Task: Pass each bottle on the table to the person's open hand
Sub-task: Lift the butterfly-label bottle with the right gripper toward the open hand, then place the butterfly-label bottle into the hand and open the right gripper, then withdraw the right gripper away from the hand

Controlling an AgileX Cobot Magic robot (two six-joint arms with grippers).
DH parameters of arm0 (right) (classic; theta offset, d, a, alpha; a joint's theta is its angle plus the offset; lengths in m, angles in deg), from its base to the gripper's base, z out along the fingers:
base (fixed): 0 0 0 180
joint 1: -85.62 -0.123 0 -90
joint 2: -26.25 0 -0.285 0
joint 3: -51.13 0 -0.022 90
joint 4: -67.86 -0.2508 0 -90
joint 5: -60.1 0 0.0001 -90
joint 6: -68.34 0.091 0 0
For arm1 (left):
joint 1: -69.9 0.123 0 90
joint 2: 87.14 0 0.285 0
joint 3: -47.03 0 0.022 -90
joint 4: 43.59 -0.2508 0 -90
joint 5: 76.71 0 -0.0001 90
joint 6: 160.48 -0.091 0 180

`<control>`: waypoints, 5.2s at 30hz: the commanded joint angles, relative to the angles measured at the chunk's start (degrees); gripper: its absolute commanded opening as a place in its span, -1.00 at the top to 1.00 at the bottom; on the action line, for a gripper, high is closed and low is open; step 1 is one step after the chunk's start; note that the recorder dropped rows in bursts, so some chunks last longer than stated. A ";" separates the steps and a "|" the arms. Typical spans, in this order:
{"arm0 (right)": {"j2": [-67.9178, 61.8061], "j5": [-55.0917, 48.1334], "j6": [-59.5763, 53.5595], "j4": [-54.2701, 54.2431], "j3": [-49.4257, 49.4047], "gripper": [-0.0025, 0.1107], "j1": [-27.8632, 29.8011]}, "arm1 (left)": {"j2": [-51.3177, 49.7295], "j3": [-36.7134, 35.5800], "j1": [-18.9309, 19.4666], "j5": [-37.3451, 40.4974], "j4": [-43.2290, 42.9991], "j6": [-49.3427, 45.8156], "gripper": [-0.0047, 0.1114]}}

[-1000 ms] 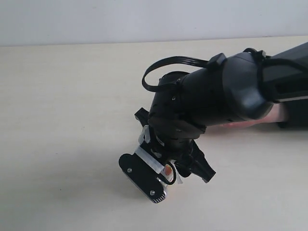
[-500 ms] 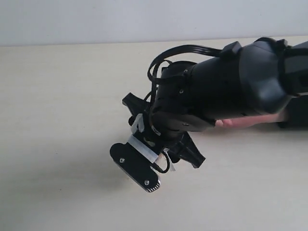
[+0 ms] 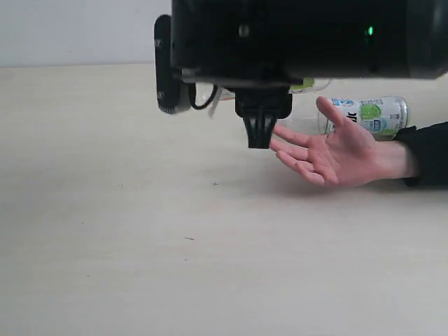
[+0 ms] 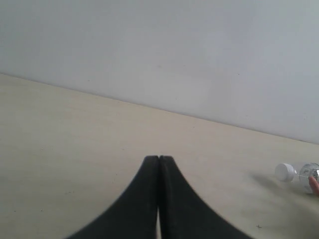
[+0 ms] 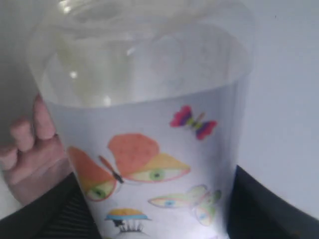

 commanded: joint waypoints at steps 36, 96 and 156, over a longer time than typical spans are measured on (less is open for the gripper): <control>-13.96 -1.67 21.57 -42.65 7.28 0.84 32.61 | 0.37 -0.18 0.11 0.11 -0.18 -0.06 0.92; 63.76 26.21 1.90 -44.44 -28.50 0.96 32.48 | 0.37 -0.18 0.11 0.11 -0.18 -0.06 0.92; 99.98 33.12 5.46 -39.07 -53.43 0.96 32.48 | 0.37 -0.18 0.11 0.13 -0.16 -0.06 0.92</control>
